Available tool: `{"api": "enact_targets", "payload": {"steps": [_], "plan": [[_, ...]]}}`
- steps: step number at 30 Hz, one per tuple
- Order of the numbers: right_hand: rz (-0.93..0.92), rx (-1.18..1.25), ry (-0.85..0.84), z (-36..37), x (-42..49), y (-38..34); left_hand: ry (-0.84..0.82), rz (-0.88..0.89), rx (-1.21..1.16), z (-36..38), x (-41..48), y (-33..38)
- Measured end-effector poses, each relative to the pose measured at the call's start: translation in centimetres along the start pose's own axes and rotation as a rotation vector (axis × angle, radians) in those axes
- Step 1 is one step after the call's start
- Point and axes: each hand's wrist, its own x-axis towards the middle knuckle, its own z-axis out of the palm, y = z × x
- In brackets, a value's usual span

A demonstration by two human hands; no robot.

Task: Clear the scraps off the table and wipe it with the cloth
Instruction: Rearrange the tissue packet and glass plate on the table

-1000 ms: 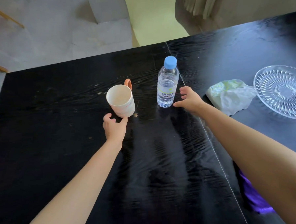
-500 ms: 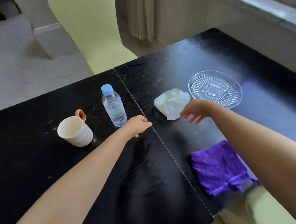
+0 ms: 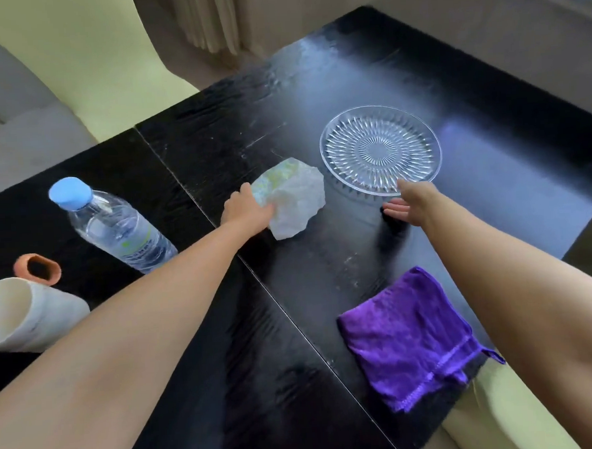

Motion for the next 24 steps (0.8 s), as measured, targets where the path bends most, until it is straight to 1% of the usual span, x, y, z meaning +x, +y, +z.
{"api": "enact_targets", "payload": {"steps": [2, 3, 7, 9, 11, 13, 14, 16, 18, 20, 24], "plan": [[-0.017, 0.126, 0.052, -0.2, 1.1, -0.2, 0.056, -0.004, 0.025, 0.4, 0.7, 0.1], [-0.020, 0.166, 0.071, -0.3, 1.7, -0.2, 0.056, -0.018, 0.007, 0.5, 1.0, 0.3], [-0.012, 0.241, 0.121, -0.3, 2.8, 0.1, 0.043, -0.048, -0.103, 0.3, 1.7, 0.7], [0.001, 0.300, 0.106, -0.4, 2.8, 0.0, 0.064, -0.031, -0.163, 0.3, 1.5, 0.8], [0.013, 0.367, 0.119, -0.5, 2.6, -0.2, 0.063, -0.054, -0.260, 0.1, 0.9, 1.1], [-0.048, 0.386, 0.153, -0.8, 1.5, -0.2, 0.044, -0.112, -0.408, -0.4, 0.0, 1.4], [-0.097, 0.366, 0.162, -0.9, 0.6, -0.2, 0.039, -0.134, -0.478, -0.7, -0.6, 1.4], [-0.181, 0.321, 0.126, -1.0, -0.9, 0.0, 0.034, -0.166, -0.617, -1.3, -2.4, 0.7], [-0.190, 0.311, 0.121, -1.3, -2.2, 0.9, 0.015, -0.195, -0.743, -1.7, -4.7, -0.7], [-0.205, 0.236, 0.098, -1.5, -3.8, 1.8, 0.009, -0.223, -0.800, -2.0, -7.2, -2.7], [-0.254, 0.049, -0.052, -1.0, -7.9, 3.9, 0.056, -0.283, -0.899, -2.3, -12.7, -7.2]]}}
